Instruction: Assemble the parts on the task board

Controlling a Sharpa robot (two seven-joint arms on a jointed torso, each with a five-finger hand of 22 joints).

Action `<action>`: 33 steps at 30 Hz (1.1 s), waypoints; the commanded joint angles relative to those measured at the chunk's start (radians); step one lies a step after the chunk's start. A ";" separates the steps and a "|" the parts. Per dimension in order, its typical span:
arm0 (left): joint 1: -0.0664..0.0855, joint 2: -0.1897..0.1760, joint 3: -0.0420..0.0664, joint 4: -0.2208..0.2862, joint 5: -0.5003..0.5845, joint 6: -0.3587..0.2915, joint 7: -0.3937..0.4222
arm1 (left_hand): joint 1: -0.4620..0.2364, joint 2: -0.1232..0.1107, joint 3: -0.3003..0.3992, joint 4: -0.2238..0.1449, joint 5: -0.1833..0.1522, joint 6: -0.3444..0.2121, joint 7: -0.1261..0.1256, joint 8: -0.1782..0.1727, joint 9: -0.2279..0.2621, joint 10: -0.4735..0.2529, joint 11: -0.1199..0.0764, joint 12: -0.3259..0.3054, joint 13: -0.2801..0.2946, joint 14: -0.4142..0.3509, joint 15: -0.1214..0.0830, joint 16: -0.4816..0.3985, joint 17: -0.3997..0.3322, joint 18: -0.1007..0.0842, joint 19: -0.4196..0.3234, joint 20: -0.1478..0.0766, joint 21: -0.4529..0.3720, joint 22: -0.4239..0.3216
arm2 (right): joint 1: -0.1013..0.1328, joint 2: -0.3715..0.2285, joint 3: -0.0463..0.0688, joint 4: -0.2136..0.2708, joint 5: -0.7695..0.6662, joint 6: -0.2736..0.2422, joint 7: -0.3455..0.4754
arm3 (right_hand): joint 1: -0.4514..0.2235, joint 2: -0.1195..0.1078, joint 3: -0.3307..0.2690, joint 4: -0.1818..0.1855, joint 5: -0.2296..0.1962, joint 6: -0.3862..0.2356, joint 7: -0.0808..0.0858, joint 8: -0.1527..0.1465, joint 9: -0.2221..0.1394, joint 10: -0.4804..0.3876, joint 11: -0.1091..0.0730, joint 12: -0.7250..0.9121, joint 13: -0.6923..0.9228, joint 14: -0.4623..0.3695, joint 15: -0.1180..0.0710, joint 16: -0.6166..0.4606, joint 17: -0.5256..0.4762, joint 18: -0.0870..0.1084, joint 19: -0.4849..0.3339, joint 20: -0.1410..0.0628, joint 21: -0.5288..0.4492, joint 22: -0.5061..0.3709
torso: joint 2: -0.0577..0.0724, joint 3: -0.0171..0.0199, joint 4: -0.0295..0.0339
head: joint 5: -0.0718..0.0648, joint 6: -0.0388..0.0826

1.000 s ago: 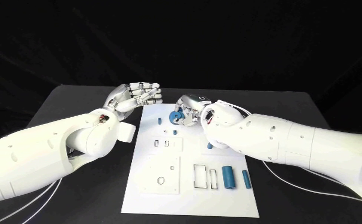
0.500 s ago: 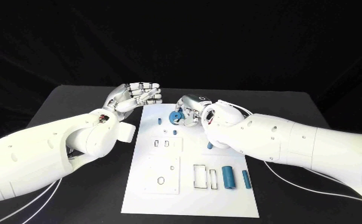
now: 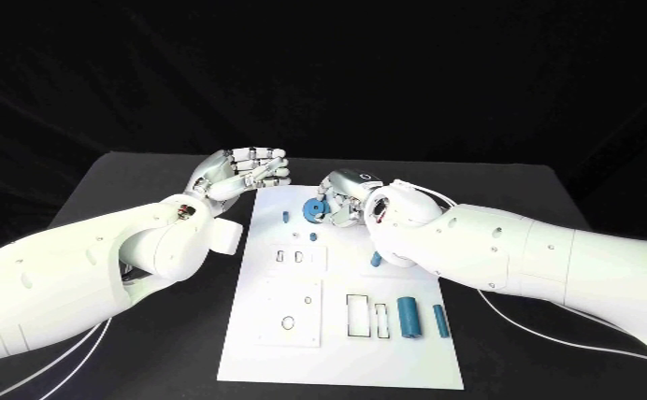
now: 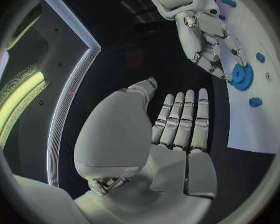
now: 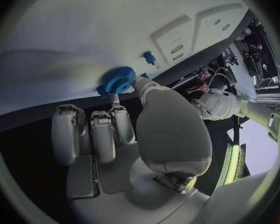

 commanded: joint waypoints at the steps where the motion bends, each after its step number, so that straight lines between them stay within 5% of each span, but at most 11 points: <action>1: 0.001 0.001 0.001 0.001 0.002 0.016 0.007 | 0.002 0.011 -0.003 -0.002 -0.002 -0.002 0.071 0.003 0.001 -0.001 0.002 0.002 -0.001 0.007 -0.003 -0.005 -0.001 0.011 0.008 0.000 -0.001 0.001 | -0.006 -0.008 -0.005 0.004 -0.012 0.037 -0.021 | 0.008 0.000 -0.001 -0.005 -0.001 0.002 0.004 0.005 -0.002 0.002 0.001 -0.001 0.058 0.089 0.008 0.005 0.196 -0.006 0.005 -0.002 0.002 0.092 | 0.000 -0.0003 -0.0003 | 0.001 0.001; 21: 0.001 -0.002 0.001 0.002 0.002 0.015 0.007 | 0.002 0.011 -0.003 -0.002 -0.002 -0.002 0.071 0.003 0.001 -0.001 0.002 0.002 -0.001 0.007 -0.003 -0.005 -0.001 0.011 0.008 0.000 -0.001 0.001 | -0.006 -0.057 -0.005 0.053 -0.004 0.065 -0.022 | 0.005 -0.001 -0.003 -0.005 -0.002 0.006 0.003 0.006 -0.001 0.004 0.001 0.001 0.060 0.090 0.008 0.005 0.197 -0.006 0.006 -0.001 0.003 0.093 | 0.000 0.0003 0.0000 | 0.003 -0.002; 33: 0.001 -0.005 0.001 0.001 0.002 0.015 0.007 | 0.002 0.011 -0.003 -0.002 -0.002 -0.002 0.071 0.003 0.001 -0.001 0.002 0.002 -0.001 0.007 -0.003 -0.005 -0.001 0.011 0.008 0.000 -0.001 0.001 | -0.003 -0.090 -0.004 0.079 -0.012 -0.016 -0.037 | 0.004 -0.001 -0.003 -0.004 -0.002 0.008 0.003 0.007 -0.001 0.005 0.001 0.002 0.061 0.090 0.008 0.005 0.197 -0.006 0.007 -0.001 0.004 0.094 | 0.000 0.0003 -0.0022 | 0.003 -0.001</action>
